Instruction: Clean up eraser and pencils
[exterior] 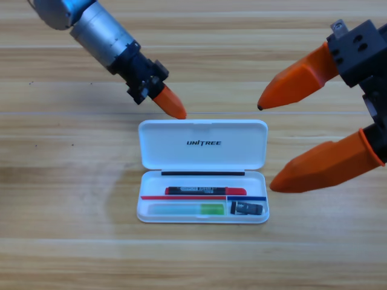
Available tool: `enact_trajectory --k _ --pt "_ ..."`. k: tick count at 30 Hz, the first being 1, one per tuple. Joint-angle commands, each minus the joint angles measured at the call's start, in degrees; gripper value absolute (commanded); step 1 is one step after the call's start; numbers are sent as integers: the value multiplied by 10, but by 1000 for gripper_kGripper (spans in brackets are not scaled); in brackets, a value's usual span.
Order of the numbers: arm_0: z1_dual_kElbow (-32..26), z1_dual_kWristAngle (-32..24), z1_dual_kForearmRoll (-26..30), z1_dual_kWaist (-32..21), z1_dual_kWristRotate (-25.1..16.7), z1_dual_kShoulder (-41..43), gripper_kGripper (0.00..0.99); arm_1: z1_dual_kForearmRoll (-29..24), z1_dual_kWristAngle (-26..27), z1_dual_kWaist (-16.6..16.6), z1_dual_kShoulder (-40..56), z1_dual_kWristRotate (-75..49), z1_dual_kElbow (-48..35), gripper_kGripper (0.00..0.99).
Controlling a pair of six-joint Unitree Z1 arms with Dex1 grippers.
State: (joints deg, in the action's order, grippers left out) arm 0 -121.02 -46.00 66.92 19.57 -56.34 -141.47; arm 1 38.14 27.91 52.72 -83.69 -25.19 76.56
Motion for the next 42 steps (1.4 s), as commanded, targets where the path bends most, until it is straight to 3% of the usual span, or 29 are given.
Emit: enact_trajectory --k 1,18,42 --pt "-4 -23 23 19 1 -43 0 -16 13 -15 14 2 -22 946" --pt "55 -32 28 35 -18 -45 0 -18 13 -15 5 2 -24 946" --pt "142 -31 26 59 -27 42 0 -20 13 -15 2 5 -25 946"
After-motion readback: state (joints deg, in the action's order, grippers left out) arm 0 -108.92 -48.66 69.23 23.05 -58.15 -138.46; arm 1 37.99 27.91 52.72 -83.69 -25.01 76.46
